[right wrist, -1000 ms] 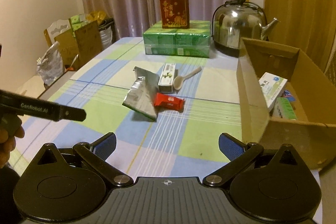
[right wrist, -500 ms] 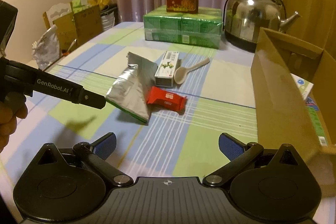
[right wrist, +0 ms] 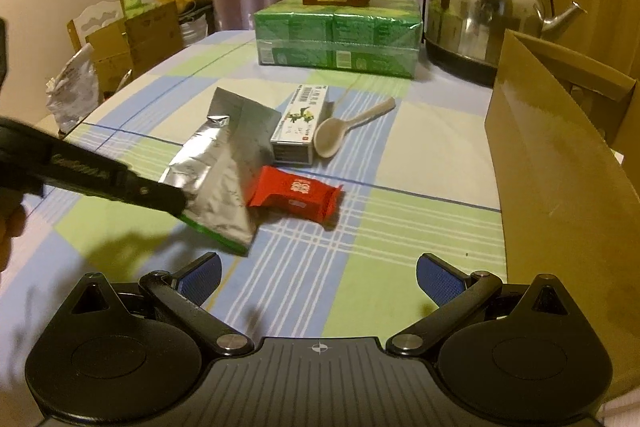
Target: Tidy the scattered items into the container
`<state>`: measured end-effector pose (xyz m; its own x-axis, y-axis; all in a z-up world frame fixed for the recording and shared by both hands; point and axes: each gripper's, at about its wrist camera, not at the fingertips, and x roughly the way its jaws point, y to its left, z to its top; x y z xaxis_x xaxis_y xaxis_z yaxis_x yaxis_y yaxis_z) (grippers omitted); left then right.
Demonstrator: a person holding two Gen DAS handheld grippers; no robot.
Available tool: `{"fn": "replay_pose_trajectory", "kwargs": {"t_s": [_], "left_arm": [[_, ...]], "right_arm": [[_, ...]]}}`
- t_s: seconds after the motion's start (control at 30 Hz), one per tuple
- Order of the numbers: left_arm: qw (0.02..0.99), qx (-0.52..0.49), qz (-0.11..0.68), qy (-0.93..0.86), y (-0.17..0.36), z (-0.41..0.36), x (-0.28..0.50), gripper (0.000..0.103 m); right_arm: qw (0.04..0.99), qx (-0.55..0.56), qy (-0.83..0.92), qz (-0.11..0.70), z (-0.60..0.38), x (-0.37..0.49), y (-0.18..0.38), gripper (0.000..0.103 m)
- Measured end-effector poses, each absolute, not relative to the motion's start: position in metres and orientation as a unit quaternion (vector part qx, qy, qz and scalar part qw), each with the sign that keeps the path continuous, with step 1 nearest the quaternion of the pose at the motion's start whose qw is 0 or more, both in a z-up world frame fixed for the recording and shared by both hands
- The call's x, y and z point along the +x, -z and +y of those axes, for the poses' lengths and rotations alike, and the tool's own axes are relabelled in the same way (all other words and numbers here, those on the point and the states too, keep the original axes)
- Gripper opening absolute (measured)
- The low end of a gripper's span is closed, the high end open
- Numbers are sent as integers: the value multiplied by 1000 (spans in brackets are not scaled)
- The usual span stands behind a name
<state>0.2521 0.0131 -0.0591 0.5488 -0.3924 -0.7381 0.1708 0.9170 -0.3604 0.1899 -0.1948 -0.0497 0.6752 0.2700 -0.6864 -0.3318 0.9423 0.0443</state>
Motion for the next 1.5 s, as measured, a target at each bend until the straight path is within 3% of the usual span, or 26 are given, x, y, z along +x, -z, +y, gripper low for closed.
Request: {"fn": "replay_pose_trajectory", "kwargs": {"t_s": [0.5, 0.77, 0.9, 1.03, 1.1, 1.2, 1.5], "left_arm": [[872, -58, 467, 133, 35, 76, 194, 8], [888, -20, 445, 112, 18, 74, 197, 40], [893, -8, 436, 110, 18, 67, 205, 48], [893, 18, 437, 109, 23, 56, 218, 64], [893, 39, 433, 113, 25, 46, 225, 65], [892, 52, 431, 122, 28, 35, 236, 68], [865, 90, 474, 142, 36, 1, 270, 77]], "right_arm": [[915, -13, -167, 368, -174, 214, 53, 101], [914, -16, -153, 375, -156, 253, 66, 101], [915, -19, -147, 375, -149, 261, 76, 100], [916, -18, -132, 379, -146, 263, 83, 82], [916, -18, -127, 380, -147, 263, 86, 77], [921, -26, -124, 370, -148, 262, 85, 50], [921, -18, -126, 369, -171, 241, 75, 44]]}}
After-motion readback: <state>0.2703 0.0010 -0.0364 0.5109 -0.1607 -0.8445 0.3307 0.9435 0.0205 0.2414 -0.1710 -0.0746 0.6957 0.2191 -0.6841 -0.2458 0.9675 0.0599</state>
